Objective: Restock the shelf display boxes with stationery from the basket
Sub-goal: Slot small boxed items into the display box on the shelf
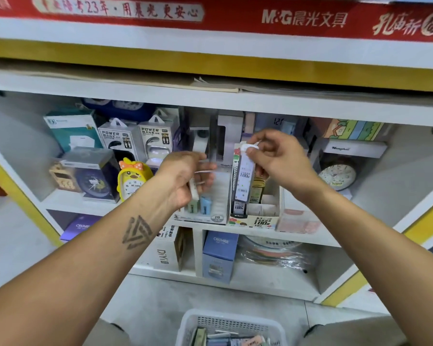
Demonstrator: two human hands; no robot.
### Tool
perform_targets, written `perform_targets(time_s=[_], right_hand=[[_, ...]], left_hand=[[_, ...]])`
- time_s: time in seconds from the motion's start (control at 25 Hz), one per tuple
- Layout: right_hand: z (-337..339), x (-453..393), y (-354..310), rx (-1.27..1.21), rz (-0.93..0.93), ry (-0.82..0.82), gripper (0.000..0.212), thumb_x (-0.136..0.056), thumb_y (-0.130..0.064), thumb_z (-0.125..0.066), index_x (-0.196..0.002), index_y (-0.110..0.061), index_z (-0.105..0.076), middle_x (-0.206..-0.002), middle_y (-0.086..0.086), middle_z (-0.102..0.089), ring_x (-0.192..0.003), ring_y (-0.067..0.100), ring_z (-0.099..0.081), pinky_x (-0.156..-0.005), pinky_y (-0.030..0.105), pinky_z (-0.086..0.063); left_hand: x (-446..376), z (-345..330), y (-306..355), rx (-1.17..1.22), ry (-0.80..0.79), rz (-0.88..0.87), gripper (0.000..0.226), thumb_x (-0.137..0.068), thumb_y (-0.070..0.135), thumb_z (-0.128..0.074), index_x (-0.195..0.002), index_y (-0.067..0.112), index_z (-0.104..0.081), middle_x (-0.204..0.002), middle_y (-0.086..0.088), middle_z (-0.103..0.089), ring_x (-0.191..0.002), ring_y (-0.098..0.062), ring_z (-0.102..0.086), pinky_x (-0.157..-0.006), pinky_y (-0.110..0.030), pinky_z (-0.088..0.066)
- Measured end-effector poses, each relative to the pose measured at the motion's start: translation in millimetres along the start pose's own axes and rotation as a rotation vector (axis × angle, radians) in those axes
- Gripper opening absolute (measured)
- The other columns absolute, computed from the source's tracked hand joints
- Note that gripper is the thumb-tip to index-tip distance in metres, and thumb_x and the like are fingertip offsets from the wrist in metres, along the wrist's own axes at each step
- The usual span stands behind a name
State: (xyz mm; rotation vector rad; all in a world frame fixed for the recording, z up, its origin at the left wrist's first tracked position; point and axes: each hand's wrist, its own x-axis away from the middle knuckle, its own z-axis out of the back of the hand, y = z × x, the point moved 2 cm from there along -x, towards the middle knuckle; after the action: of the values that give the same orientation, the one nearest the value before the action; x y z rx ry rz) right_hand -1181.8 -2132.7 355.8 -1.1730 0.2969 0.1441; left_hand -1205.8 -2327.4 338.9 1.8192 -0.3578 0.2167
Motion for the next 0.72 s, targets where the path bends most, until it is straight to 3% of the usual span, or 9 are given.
perform_targets(time_s=[0.08, 0.2, 0.32, 0.48, 0.64, 0.72], right_hand=[[10, 0, 3, 0.034, -0.005, 0.032, 0.005, -0.095, -0.009, -0.064, -0.097, -0.013, -0.061, -0.074, 0.022, -0.058, -0.049, 0.019, -0.056, -0.046, 0.029, -0.045], [23, 2, 9, 0.115, -0.010, 0.050, 0.008, -0.093, -0.009, -0.064, -0.092, -0.016, -0.062, -0.075, 0.011, -0.061, -0.050, 0.016, -0.056, -0.047, 0.026, -0.044], [27, 6, 14, 0.111, 0.012, -0.007, 0.011, -0.093, -0.007, -0.065, -0.090, -0.017, -0.061, -0.071, 0.001, -0.063, -0.053, 0.018, -0.061, -0.049, 0.029, -0.050], [18, 12, 24, 0.240, 0.090, -0.128, 0.021, -0.092, -0.012, -0.069, -0.089, -0.030, -0.058, -0.084, -0.003, -0.067, -0.066, 0.026, -0.072, -0.065, 0.049, -0.061], [6, 19, 34, 0.551, 0.243, -0.203, 0.015, -0.091, -0.023, -0.071, -0.091, -0.031, -0.058, -0.076, -0.012, -0.066, -0.070, 0.011, -0.066, -0.067, 0.040, -0.057], [0, 22, 36, 0.726, 0.361, -0.288, 0.004, -0.093, -0.020, -0.067, -0.089, -0.022, -0.067, -0.081, -0.007, -0.069, -0.075, 0.015, -0.063, -0.069, 0.040, -0.054]], left_hand=[[-1, 3, 1, -0.097, 0.041, 0.038, 0.016, -0.100, 0.020, -0.044, -0.091, 0.011, -0.054, -0.061, -0.005, -0.058, -0.039, -0.013, -0.037, -0.037, -0.015, -0.027], [4, -4, 3, -0.074, -0.032, 0.097, 0.017, -0.085, 0.026, -0.039, -0.081, 0.014, -0.050, -0.059, -0.006, -0.049, -0.043, -0.015, -0.030, -0.044, -0.019, -0.022], [9, -12, 0, 0.038, -0.116, 0.109, 0.017, -0.076, 0.018, -0.036, -0.079, 0.011, -0.051, -0.061, -0.010, -0.049, -0.049, -0.017, -0.032, -0.051, -0.026, -0.026], [7, -21, -6, 0.087, -0.153, 0.082, 0.009, -0.093, 0.007, -0.043, -0.092, 0.007, -0.052, -0.068, -0.008, -0.049, -0.054, -0.015, -0.043, -0.054, -0.027, -0.040], [2, -20, -12, 0.070, -0.164, -0.025, 0.012, -0.098, -0.002, -0.050, -0.108, 0.001, -0.057, -0.079, -0.015, -0.068, -0.070, -0.022, -0.065, -0.071, -0.033, -0.056], [2, -20, -14, 0.102, -0.201, -0.030, 0.017, -0.097, -0.002, -0.052, -0.113, -0.001, -0.058, -0.096, -0.021, -0.073, -0.087, -0.029, -0.073, -0.080, -0.036, -0.060]])
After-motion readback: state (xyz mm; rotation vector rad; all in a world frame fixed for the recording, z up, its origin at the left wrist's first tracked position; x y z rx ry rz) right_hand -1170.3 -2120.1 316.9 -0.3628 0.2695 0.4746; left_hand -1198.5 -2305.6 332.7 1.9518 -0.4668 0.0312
